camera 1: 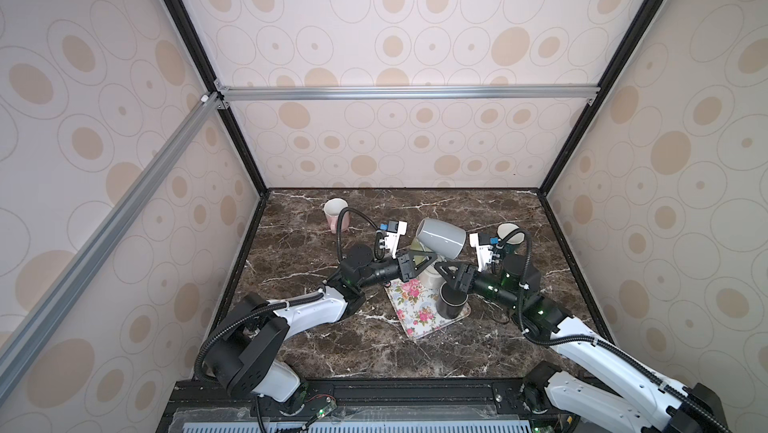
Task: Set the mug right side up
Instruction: 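Hold the grey mug up while the right gripper reaches to its base, then grip the grey mug's base with the right gripper while the left holds the handle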
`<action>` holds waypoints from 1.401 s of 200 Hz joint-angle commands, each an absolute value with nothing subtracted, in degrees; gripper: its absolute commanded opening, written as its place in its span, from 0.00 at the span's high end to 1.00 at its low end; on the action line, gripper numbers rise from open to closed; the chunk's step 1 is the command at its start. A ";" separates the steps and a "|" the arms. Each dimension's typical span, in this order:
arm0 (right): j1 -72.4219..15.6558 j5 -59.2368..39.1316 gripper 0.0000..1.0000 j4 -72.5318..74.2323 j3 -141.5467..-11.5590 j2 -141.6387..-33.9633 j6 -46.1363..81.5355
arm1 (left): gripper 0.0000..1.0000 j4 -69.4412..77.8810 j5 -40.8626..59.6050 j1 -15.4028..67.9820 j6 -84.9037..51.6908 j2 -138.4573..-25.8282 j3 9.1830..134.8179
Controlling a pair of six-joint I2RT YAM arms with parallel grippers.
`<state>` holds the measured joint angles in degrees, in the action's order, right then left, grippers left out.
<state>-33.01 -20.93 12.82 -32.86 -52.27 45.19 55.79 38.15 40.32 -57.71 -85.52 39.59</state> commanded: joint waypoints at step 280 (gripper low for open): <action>-33.20 -18.62 0.75 24.51 -33.84 -57.04 48.34 | 1.00 62.98 40.97 41.40 -59.59 -87.18 41.40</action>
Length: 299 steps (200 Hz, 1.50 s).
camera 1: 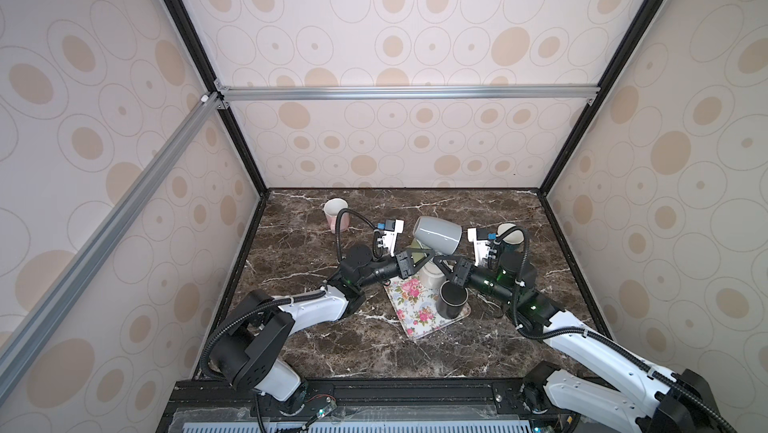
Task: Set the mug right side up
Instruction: 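Grip the grey mug's base with the right gripper while the left holds the handle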
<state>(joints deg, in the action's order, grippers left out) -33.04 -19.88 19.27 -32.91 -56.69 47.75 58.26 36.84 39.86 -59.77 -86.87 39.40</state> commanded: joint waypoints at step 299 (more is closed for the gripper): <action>-33.21 -17.01 1.00 25.64 -33.02 -55.90 47.26 | 1.00 60.58 40.30 43.25 -58.61 -90.44 42.27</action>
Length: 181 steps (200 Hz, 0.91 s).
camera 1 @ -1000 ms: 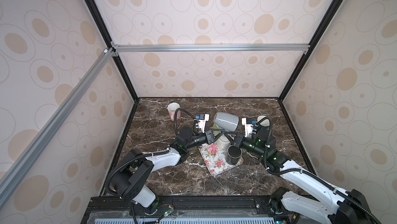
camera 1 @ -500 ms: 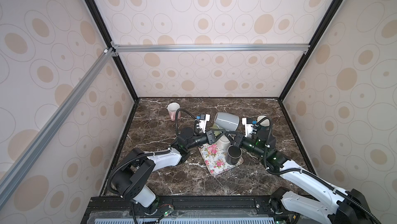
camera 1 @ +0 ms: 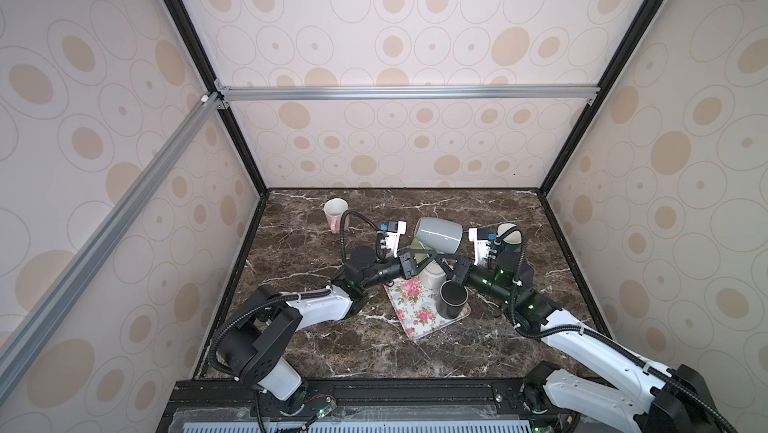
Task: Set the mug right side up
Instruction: 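Grip the grey mug's base with the right gripper while the left holds the handle, then rotate the grey mug opening-up with the left gripper while the right gripper holds its base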
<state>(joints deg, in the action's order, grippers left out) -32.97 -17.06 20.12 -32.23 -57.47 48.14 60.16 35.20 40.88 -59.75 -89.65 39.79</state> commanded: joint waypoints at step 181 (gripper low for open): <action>-33.19 -8.41 1.00 24.05 -29.62 -55.20 50.81 | 0.24 62.38 38.94 43.17 -60.12 -91.43 42.80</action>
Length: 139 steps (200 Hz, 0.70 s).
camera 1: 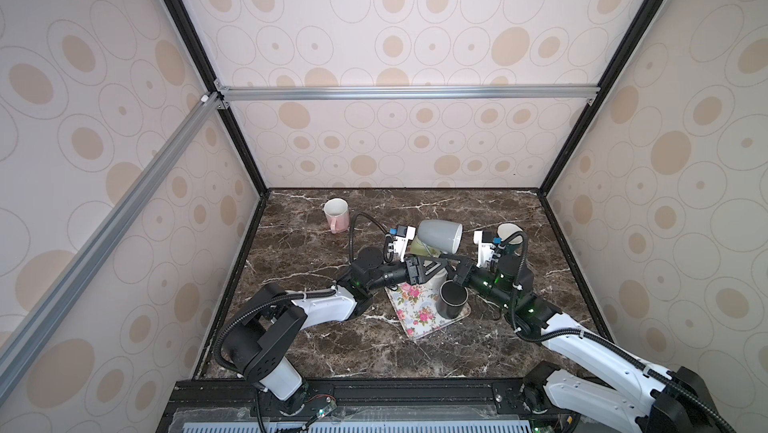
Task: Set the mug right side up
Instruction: 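Rotate the grey mug opening-up with the left gripper while the right gripper holds its base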
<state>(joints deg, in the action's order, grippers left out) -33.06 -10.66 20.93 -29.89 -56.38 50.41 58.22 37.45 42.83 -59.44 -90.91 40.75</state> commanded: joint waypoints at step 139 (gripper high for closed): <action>-33.20 -5.11 1.00 19.38 -29.06 -51.36 48.81 | 0.02 61.52 38.41 43.21 -59.43 -91.76 42.71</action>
<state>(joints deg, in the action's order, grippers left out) -33.06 -6.55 16.67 -29.19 -53.58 49.93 59.37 37.89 42.87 -59.96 -91.79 40.77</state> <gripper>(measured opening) 0.158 0.981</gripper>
